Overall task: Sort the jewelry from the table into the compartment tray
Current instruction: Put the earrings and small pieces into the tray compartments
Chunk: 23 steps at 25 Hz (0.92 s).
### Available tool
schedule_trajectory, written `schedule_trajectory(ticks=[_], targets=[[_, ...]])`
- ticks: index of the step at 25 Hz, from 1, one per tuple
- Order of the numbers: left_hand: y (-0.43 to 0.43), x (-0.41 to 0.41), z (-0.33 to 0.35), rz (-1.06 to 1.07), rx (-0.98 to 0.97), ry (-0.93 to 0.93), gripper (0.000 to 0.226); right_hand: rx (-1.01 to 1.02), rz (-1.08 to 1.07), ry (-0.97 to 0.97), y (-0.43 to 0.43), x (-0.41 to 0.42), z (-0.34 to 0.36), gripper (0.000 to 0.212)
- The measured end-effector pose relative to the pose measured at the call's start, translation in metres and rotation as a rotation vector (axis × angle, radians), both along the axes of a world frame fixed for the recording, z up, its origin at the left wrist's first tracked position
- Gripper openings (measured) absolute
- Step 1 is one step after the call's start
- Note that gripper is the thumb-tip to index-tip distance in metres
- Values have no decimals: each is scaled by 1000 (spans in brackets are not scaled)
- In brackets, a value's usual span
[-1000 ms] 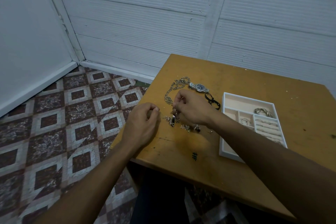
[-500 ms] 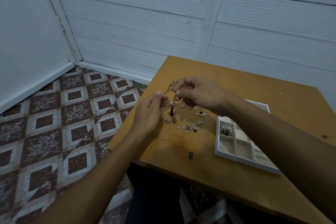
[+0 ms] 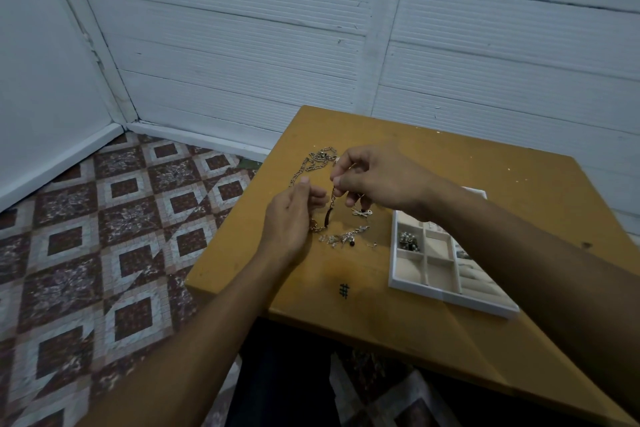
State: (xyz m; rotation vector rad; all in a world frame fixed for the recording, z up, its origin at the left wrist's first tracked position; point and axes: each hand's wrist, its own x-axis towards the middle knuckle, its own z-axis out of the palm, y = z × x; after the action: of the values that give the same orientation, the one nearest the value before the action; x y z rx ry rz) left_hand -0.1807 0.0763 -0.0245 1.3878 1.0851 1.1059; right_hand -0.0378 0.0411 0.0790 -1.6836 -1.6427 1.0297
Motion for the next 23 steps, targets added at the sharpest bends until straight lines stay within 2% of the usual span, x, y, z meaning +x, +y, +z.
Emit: schedule_trajectory(ticks=[3, 7, 11, 13, 18, 23], targets=[[6, -8, 3, 26, 10, -47, 47, 37, 9, 27, 2, -1, 8, 7], [8, -14, 0, 62, -3, -17, 46, 88, 16, 42, 4, -7, 17, 5], [4, -12, 1, 7, -44, -79, 49, 122, 27, 70, 3, -11, 26, 6], [1, -9, 7, -70, -106, -142, 53, 154, 26, 97, 5, -13, 37, 5], [-18, 1, 22, -276, -270, -432, 66, 239, -11, 79, 10, -14, 62, 8], [-39, 9, 28, -358, -392, -544, 63, 297, -82, 88, 5, -6, 73, 8]])
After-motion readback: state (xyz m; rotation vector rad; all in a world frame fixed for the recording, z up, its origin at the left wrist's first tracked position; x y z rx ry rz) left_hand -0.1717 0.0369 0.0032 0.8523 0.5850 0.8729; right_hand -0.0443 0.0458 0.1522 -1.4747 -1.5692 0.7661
